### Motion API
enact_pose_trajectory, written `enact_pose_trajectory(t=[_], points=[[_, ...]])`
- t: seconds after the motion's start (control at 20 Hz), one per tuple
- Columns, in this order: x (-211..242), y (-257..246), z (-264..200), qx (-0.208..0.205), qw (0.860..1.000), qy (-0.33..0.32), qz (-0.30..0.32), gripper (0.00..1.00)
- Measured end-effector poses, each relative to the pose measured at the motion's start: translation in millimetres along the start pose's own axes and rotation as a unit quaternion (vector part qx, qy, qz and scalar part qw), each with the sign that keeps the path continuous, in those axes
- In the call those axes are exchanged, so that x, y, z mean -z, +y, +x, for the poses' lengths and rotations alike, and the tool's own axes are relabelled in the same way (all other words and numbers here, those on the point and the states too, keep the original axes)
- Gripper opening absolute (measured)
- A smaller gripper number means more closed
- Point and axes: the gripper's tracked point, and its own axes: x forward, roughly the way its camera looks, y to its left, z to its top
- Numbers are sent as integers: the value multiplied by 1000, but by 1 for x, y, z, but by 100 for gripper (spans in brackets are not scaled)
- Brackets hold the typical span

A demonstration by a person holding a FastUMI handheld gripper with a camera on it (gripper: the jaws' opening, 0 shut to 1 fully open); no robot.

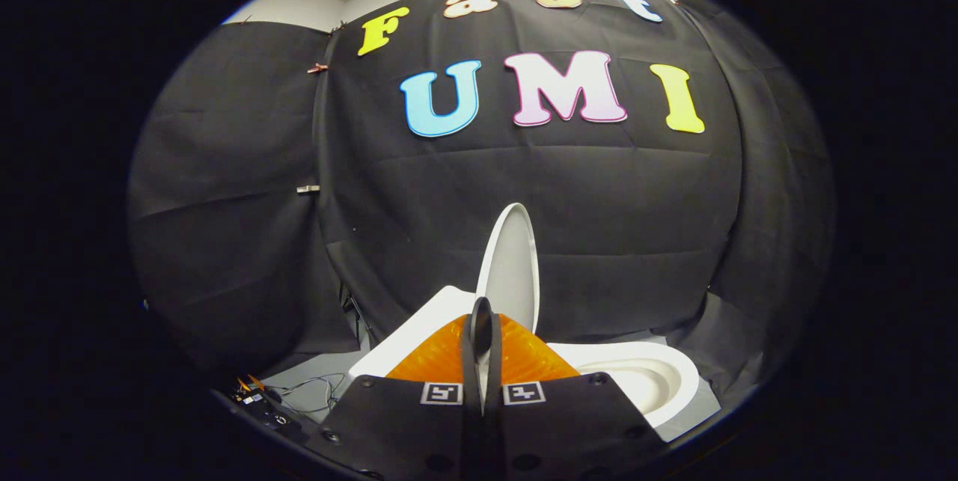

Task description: Open the toilet lid.

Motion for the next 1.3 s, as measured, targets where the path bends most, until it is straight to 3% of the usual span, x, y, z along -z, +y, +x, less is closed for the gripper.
enact_pose_trajectory(t=[0.4,0.6,0.8,1.3], points=[[9,42,10,-31,999,16,-13,7],[4,48,9,-41,999,9,-4,20],[-16,46,-7,-45,999,-14,12,98],[-89,41,-85,-67,995,-71,-16,99]])
